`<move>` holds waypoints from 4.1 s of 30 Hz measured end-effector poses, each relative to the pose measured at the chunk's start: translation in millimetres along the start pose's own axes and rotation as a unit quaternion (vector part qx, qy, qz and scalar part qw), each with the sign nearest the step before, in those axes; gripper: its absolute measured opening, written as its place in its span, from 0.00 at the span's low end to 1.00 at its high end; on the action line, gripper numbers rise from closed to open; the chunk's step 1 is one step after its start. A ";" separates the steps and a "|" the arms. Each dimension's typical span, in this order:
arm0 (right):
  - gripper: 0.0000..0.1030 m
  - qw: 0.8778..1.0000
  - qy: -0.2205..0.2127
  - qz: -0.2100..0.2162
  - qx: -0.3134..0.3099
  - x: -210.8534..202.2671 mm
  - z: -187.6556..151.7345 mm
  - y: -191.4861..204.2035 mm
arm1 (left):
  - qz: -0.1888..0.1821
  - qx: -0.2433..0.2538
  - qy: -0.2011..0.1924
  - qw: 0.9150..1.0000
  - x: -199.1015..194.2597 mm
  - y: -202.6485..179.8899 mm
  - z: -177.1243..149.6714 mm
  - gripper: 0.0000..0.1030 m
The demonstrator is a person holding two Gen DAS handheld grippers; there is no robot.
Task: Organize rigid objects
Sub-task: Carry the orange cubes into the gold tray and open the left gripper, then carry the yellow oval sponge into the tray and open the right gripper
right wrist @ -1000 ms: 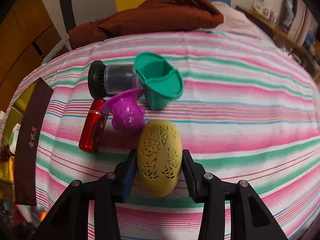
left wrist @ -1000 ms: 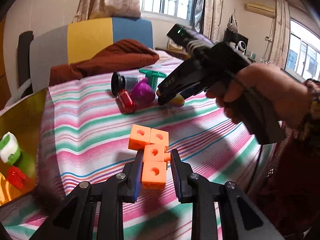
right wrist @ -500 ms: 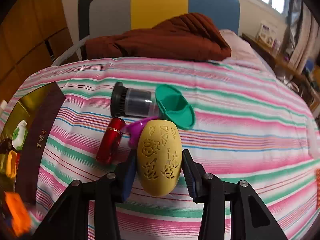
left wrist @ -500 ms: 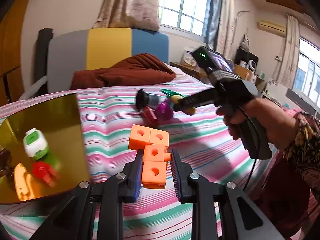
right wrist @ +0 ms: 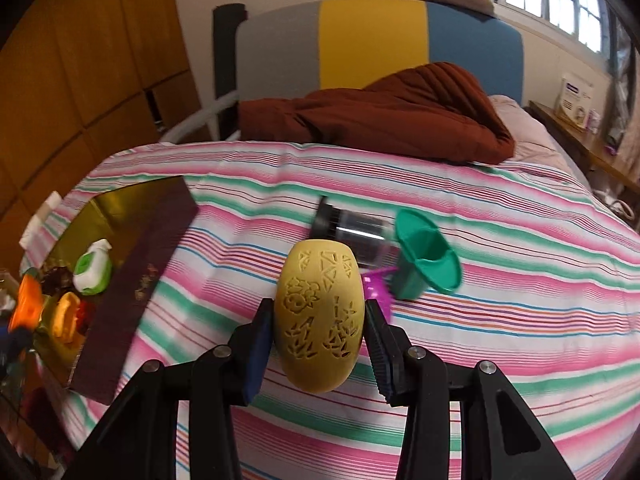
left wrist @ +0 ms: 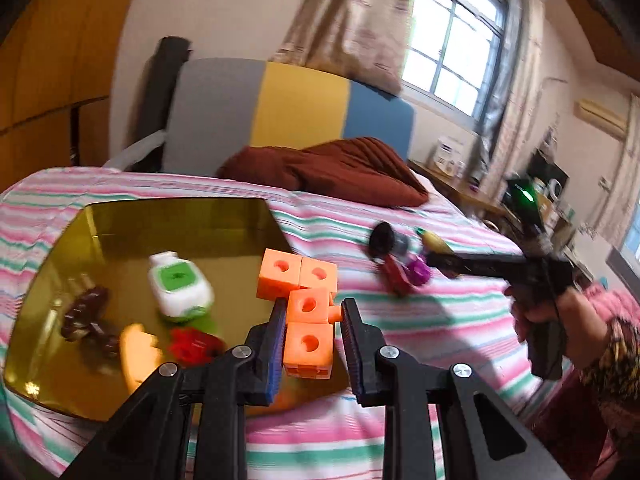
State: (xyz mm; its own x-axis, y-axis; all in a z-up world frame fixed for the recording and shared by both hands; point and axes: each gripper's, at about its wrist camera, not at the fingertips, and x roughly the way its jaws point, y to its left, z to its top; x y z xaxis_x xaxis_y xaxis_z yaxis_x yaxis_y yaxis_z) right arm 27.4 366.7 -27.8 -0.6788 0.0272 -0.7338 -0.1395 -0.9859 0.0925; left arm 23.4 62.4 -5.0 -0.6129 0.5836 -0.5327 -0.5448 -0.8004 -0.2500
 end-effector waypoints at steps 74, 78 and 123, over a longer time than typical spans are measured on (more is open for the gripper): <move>0.43 0.993 -0.002 0.093 -0.069 1.0 -7.1 69.3 | 0.094 0.012 -0.012 0.995 -12.7 13.3 -51.7 0.41; 0.43 0.990 0.004 0.117 -0.077 0.8 -2.7 101.3 | 0.090 0.010 -0.014 0.996 -15.3 13.6 -53.0 0.41; 0.66 0.996 0.018 0.030 -0.083 39.2 37.3 178.2 | 0.109 0.011 -0.033 0.993 -39.3 26.6 -66.3 0.42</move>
State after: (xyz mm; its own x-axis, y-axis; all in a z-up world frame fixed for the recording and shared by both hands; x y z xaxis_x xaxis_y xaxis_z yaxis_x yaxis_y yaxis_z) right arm -51.0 198.2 -14.9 -0.6552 -0.0359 -0.7546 0.0239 -0.9994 0.0268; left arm 71.0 9.1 -44.3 -0.7534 0.4047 -0.5183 -0.4070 -0.9061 -0.1158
